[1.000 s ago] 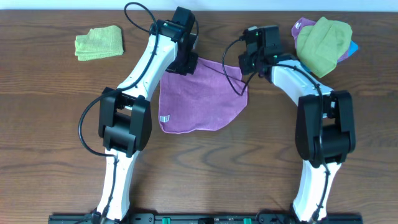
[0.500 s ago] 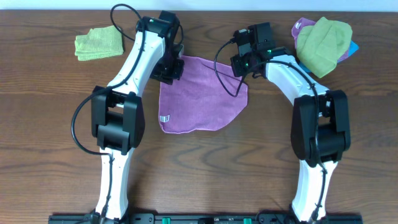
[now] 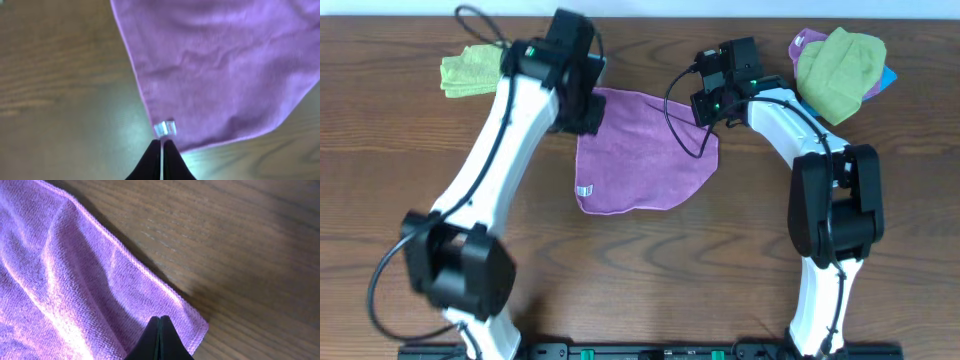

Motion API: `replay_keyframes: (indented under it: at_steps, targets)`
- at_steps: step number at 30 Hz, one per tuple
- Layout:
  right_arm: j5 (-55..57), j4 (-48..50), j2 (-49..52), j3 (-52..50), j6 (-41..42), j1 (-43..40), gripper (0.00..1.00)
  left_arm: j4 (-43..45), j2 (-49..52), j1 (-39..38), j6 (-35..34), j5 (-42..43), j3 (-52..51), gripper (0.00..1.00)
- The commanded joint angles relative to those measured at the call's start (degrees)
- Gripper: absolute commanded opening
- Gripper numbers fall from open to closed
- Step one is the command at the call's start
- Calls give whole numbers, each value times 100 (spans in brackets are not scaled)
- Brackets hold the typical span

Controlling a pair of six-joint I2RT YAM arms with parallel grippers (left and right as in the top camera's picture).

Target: Fold the cloth

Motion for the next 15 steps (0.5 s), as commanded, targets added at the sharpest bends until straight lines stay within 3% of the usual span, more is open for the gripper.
replay_keyframes:
  at_steps: [1,15]
  targets:
    - [-66,-76,96,57,-55,98,1,125,4,13,66,-138,-584,6]
    - [758,-323,323,57,-313,234,1,514,2,15,66,162,-1631,6]
